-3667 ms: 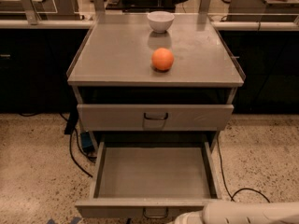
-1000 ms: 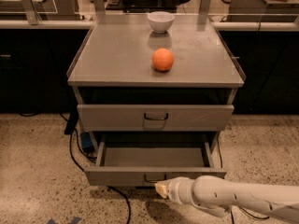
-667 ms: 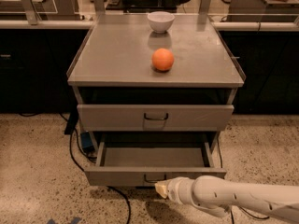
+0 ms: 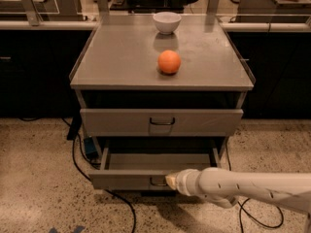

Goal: Close middle drawer

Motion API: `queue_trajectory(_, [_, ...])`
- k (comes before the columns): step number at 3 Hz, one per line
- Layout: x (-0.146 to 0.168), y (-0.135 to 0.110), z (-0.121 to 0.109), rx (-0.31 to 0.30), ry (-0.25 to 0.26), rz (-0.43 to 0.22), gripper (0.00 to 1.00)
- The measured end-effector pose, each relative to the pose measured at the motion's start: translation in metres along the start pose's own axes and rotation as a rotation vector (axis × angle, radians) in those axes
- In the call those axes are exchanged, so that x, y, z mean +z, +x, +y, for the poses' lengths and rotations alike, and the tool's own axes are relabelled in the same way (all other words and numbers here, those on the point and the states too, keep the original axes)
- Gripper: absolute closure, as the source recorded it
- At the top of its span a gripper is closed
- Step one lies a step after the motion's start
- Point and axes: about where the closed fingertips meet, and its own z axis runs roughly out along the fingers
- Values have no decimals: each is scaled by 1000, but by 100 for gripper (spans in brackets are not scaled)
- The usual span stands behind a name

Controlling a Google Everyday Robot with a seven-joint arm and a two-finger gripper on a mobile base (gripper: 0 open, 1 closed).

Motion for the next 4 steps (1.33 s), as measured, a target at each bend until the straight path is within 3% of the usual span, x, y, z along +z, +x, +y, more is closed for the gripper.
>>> queue_trajectory(1, [7, -14, -20, 13, 38, -1, 100])
queue_trajectory(2, [8, -16, -21, 14, 46, -2, 100])
queue_trajectory(4, [19, -59, -43, 61, 71, -86, 100])
